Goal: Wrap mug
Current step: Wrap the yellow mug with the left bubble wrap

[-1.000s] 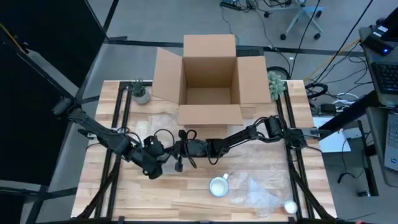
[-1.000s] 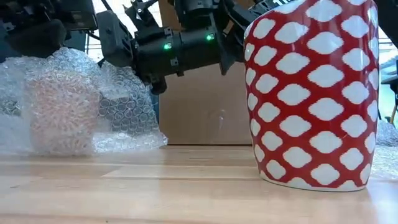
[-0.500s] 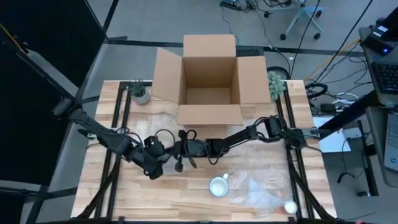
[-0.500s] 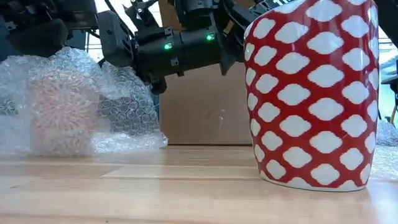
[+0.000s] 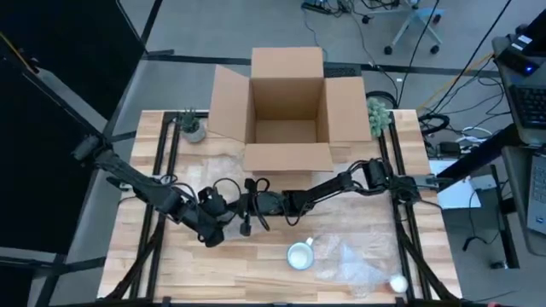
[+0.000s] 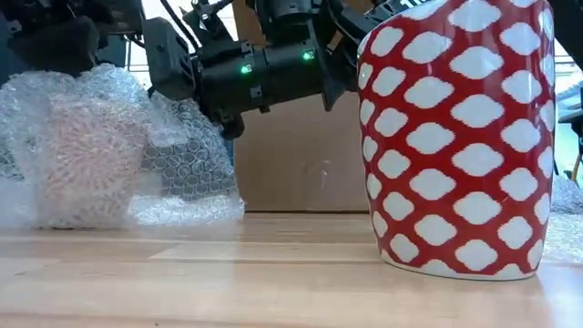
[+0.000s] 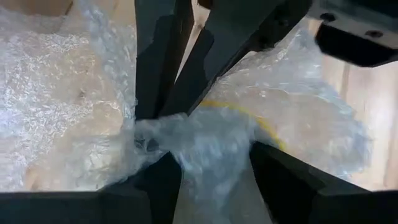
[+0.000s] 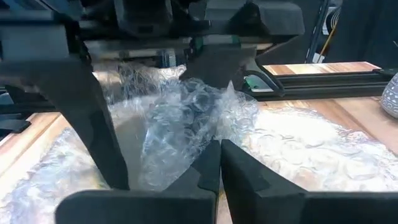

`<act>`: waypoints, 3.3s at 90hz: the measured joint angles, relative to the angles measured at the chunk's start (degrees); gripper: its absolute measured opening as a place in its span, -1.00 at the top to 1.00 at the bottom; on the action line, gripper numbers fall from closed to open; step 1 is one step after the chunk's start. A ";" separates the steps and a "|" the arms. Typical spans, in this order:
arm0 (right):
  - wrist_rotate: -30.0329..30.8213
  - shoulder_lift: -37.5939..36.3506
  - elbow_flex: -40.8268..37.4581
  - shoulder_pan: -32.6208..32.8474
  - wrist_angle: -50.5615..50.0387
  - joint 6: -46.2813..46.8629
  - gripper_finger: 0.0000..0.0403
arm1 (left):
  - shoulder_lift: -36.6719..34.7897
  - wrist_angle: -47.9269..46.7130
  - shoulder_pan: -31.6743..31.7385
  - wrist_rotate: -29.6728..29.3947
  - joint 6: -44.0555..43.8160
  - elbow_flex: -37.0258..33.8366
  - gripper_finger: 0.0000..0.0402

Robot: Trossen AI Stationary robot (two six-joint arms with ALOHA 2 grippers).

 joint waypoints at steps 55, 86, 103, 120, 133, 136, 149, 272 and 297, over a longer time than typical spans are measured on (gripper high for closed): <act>0.00 0.00 -0.02 0.00 0.00 -0.02 1.00 | -21.56 -15.01 0.00 -2.14 0.71 4.03 0.10; -0.10 0.00 -0.02 -0.33 0.00 -0.04 1.00 | -23.44 -27.97 -5.02 7.63 -18.85 -1.22 0.10; -0.13 0.00 -0.02 -0.33 0.00 -0.24 1.00 | -19.92 -22.45 -9.26 7.80 -22.91 -9.88 0.10; 0.07 0.00 -0.07 -0.35 -0.09 -0.27 1.00 | -18.06 -6.81 -10.80 4.74 -17.69 -12.03 0.10; 0.15 0.28 -0.20 -0.50 -2.13 -0.46 1.00 | -18.22 -1.46 -10.78 -2.89 -13.91 -9.14 0.10; -0.19 0.71 -0.34 -0.45 -2.67 -0.42 1.00 | -18.28 -0.94 -10.75 -4.32 -13.33 -8.77 0.10; -0.61 0.64 -0.32 -0.30 -4.03 -0.39 1.00 | -18.25 -1.23 -10.74 -5.32 -12.25 -8.69 0.10; -0.24 0.02 13.99 3.15 -24.79 -10.14 1.00 | 2.51 9.98 -13.97 2.74 -19.83 -12.60 0.10; 0.20 0.02 13.99 3.17 -24.79 -11.24 1.00 | -4.93 0.05 -15.78 -1.13 -21.81 -4.97 0.10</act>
